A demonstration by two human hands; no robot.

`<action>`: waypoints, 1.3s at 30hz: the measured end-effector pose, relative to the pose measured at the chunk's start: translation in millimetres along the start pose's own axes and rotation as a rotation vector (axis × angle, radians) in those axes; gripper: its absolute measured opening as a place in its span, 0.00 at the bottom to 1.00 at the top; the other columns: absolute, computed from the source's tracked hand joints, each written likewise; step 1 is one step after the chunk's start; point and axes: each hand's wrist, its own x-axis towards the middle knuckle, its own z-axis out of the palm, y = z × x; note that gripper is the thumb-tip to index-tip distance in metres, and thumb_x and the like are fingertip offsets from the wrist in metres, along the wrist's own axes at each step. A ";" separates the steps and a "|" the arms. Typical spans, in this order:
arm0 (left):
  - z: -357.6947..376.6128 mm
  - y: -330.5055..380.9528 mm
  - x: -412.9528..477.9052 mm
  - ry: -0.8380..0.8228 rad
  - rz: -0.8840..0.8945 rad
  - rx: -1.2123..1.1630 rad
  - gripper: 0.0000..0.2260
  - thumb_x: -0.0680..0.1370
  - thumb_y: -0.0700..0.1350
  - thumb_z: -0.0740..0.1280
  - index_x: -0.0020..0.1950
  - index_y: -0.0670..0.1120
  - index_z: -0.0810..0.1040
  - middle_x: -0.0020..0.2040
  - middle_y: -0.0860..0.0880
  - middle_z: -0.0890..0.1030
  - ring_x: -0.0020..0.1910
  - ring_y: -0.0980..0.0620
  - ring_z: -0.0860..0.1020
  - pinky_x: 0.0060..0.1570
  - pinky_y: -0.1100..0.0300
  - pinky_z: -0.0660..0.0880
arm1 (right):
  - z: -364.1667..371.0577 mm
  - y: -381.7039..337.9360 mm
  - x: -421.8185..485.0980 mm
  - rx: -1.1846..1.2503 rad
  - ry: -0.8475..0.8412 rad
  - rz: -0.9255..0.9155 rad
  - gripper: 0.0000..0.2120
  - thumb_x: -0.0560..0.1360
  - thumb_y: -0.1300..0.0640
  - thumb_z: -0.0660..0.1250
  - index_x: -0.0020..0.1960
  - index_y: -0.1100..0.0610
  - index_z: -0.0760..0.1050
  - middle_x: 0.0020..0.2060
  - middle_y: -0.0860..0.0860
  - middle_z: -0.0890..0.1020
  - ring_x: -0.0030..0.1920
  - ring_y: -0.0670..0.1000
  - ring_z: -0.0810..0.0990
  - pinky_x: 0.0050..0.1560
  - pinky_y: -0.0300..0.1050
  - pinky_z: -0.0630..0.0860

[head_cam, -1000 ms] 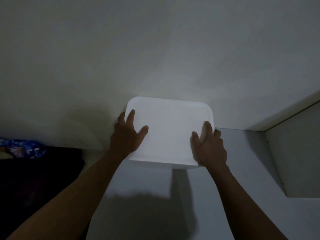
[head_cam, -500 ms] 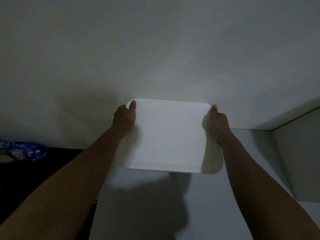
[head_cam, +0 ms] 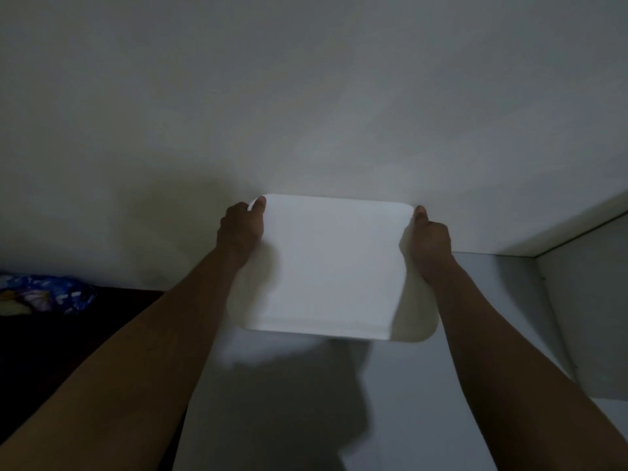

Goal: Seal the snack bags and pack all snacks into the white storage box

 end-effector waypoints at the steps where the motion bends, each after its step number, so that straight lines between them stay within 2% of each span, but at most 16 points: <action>1: 0.7 1.6 -3.2 0.008 0.005 0.012 0.28 0.80 0.62 0.57 0.61 0.39 0.77 0.62 0.36 0.78 0.62 0.36 0.75 0.63 0.48 0.71 | -0.6 0.0 -1.6 0.001 0.004 -0.013 0.34 0.83 0.39 0.49 0.60 0.70 0.76 0.60 0.68 0.78 0.63 0.65 0.77 0.62 0.51 0.71; 4: -0.3 7.7 -18.1 0.138 0.102 0.021 0.21 0.79 0.57 0.62 0.61 0.41 0.75 0.61 0.39 0.78 0.61 0.37 0.75 0.59 0.48 0.72 | -1.6 -4.8 -12.7 -0.064 0.081 -0.065 0.29 0.83 0.42 0.51 0.59 0.66 0.77 0.58 0.65 0.80 0.62 0.64 0.77 0.60 0.52 0.72; 7: -1.3 7.9 -39.5 0.313 0.438 0.124 0.15 0.76 0.53 0.67 0.57 0.44 0.75 0.57 0.43 0.76 0.56 0.39 0.74 0.54 0.47 0.73 | -1.6 -7.1 -30.0 -0.139 0.227 -0.275 0.18 0.80 0.45 0.58 0.61 0.56 0.75 0.59 0.56 0.78 0.61 0.60 0.76 0.63 0.57 0.71; 10: 4.5 -2.8 -59.5 0.317 0.778 0.378 0.16 0.74 0.56 0.66 0.54 0.46 0.78 0.54 0.45 0.79 0.54 0.41 0.77 0.56 0.47 0.71 | 9.0 3.6 -45.9 -0.474 0.235 -0.550 0.14 0.78 0.46 0.60 0.59 0.51 0.74 0.61 0.51 0.75 0.67 0.55 0.71 0.70 0.68 0.61; 12: 11.9 -14.3 -74.2 0.267 0.873 0.470 0.21 0.75 0.59 0.64 0.57 0.44 0.80 0.58 0.42 0.80 0.59 0.39 0.77 0.61 0.43 0.69 | 16.8 12.4 -63.1 -0.592 0.136 -0.626 0.15 0.77 0.46 0.58 0.60 0.51 0.73 0.65 0.51 0.72 0.72 0.56 0.64 0.72 0.71 0.56; 15: 18.2 -28.7 -98.6 0.139 0.830 0.590 0.34 0.75 0.67 0.56 0.70 0.44 0.74 0.72 0.39 0.72 0.72 0.35 0.67 0.69 0.36 0.61 | 19.8 31.3 -91.2 -0.692 0.007 -0.639 0.23 0.80 0.43 0.53 0.70 0.53 0.65 0.74 0.54 0.63 0.77 0.59 0.56 0.73 0.70 0.52; 19: 13.6 -37.5 -112.5 0.062 0.810 0.678 0.40 0.75 0.73 0.47 0.77 0.46 0.63 0.78 0.41 0.61 0.77 0.36 0.56 0.74 0.36 0.54 | 17.1 45.8 -109.3 -0.728 -0.033 -0.612 0.30 0.82 0.39 0.46 0.79 0.53 0.53 0.80 0.54 0.52 0.80 0.58 0.46 0.76 0.66 0.44; 25: 15.3 -33.0 -116.6 0.069 0.756 0.717 0.42 0.73 0.74 0.49 0.79 0.49 0.56 0.80 0.43 0.56 0.79 0.39 0.51 0.75 0.37 0.51 | 15.6 44.4 -115.8 -0.706 0.012 -0.644 0.30 0.81 0.40 0.46 0.79 0.53 0.56 0.80 0.54 0.56 0.80 0.58 0.48 0.77 0.65 0.45; 30: 13.1 -28.3 -121.1 0.062 0.747 0.694 0.45 0.71 0.77 0.49 0.78 0.47 0.59 0.79 0.42 0.58 0.79 0.38 0.52 0.75 0.37 0.50 | 15.9 46.3 -114.9 -0.694 0.023 -0.656 0.29 0.82 0.40 0.48 0.77 0.54 0.59 0.79 0.54 0.58 0.80 0.58 0.51 0.76 0.64 0.45; 32: 8.1 -27.5 -123.2 0.063 0.747 0.675 0.44 0.72 0.76 0.50 0.77 0.46 0.63 0.78 0.42 0.61 0.78 0.38 0.55 0.75 0.37 0.52 | 13.8 43.9 -114.3 -0.654 0.031 -0.637 0.26 0.81 0.41 0.50 0.74 0.54 0.64 0.77 0.54 0.63 0.79 0.58 0.54 0.76 0.63 0.47; 35: 1.8 -25.2 -132.1 0.044 0.757 0.690 0.40 0.72 0.74 0.52 0.74 0.48 0.68 0.72 0.44 0.70 0.73 0.42 0.65 0.73 0.39 0.57 | 9.5 43.4 -120.2 -0.685 0.066 -0.728 0.17 0.80 0.45 0.55 0.56 0.54 0.77 0.64 0.52 0.77 0.70 0.56 0.69 0.71 0.62 0.60; 37: -3.9 -21.6 -136.6 0.021 0.742 0.678 0.37 0.72 0.72 0.54 0.71 0.48 0.72 0.68 0.45 0.73 0.67 0.44 0.69 0.71 0.43 0.62 | 5.5 41.8 -124.2 -0.642 0.059 -0.787 0.14 0.79 0.48 0.58 0.47 0.54 0.79 0.54 0.51 0.81 0.60 0.55 0.77 0.65 0.57 0.69; 39: -10.4 -23.1 -141.5 0.029 0.726 0.635 0.35 0.73 0.71 0.55 0.70 0.48 0.73 0.69 0.45 0.73 0.68 0.43 0.69 0.70 0.43 0.63 | -1.1 38.3 -131.7 -0.576 0.087 -0.838 0.10 0.78 0.51 0.62 0.44 0.55 0.79 0.51 0.52 0.82 0.56 0.55 0.79 0.61 0.57 0.72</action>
